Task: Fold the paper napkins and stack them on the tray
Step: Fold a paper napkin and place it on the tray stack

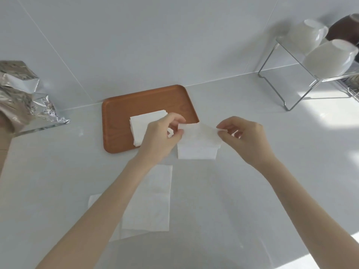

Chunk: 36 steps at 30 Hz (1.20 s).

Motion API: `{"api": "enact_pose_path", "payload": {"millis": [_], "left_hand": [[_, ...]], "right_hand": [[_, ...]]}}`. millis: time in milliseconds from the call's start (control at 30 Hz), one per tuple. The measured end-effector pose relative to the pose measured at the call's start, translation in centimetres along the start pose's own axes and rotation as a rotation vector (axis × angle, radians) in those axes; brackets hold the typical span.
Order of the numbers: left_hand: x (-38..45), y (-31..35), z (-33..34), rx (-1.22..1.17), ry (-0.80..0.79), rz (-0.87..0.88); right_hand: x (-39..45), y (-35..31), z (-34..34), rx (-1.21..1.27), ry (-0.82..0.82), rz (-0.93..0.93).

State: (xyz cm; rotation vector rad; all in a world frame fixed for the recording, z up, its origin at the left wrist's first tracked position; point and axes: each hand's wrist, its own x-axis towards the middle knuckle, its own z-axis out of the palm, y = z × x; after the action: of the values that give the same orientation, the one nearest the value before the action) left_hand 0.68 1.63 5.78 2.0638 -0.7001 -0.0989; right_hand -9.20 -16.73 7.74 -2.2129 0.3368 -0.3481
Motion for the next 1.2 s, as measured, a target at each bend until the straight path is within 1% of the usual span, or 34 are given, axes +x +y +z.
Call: {"api": "enact_pose_path", "payload": {"millis": [100, 167, 200, 367, 467, 600, 767, 833, 900, 1033, 1100, 1200], "left_hand": [[-1.7, 1.6, -2.0, -0.004, -0.004, 0.069], [-3.4, 1.3, -2.1, 0.020, -0.061, 0.096], [-4.4, 0.8, -1.7, 0.033, -0.095, 0.082], [-9.9, -2.7, 2.2, 0.066, -0.291, -0.166], [-11.4, -4.0, 3.8, 0.087, -0.357, -0.238], [-9.8, -4.0, 3.6, 0.097, -0.355, -0.213], [-5.4, -4.1, 2.2, 0.069, -0.275, -0.200], [-3.9, -4.6, 2.3, 0.085, -0.261, -0.205], [-2.9, -5.3, 2.8, 0.133, -0.279, -0.218], [-2.6, -6.2, 4.3, 0.195, -0.315, -0.245], [-3.0, -6.4, 4.7, 0.212, -0.291, -0.220], [-3.9, -6.0, 4.8, 0.249, -0.222, -0.130]], "right_hand": [[-1.8, -1.7, -1.4, 0.043, -0.027, -0.089], [-3.2, -1.4, -1.3, 0.041, -0.064, -0.105], [-4.0, -0.8, -0.9, 0.020, -0.091, -0.106], [-8.0, 3.4, 1.8, -0.148, -0.313, -0.017], [-9.2, 5.0, 2.6, -0.199, -0.384, 0.011], [-8.3, 5.2, 2.5, -0.205, -0.376, 0.017], [-4.6, 5.1, 2.6, -0.162, -0.307, 0.022], [-3.0, 5.5, 3.2, -0.148, -0.285, 0.036], [-1.8, 6.2, 4.1, -0.163, -0.271, 0.052], [-1.0, 8.1, 5.9, -0.325, -0.287, 0.052], [-1.2, 8.7, 6.2, -0.406, -0.278, 0.003], [-1.9, 8.6, 5.5, -0.462, -0.217, -0.100]]}}
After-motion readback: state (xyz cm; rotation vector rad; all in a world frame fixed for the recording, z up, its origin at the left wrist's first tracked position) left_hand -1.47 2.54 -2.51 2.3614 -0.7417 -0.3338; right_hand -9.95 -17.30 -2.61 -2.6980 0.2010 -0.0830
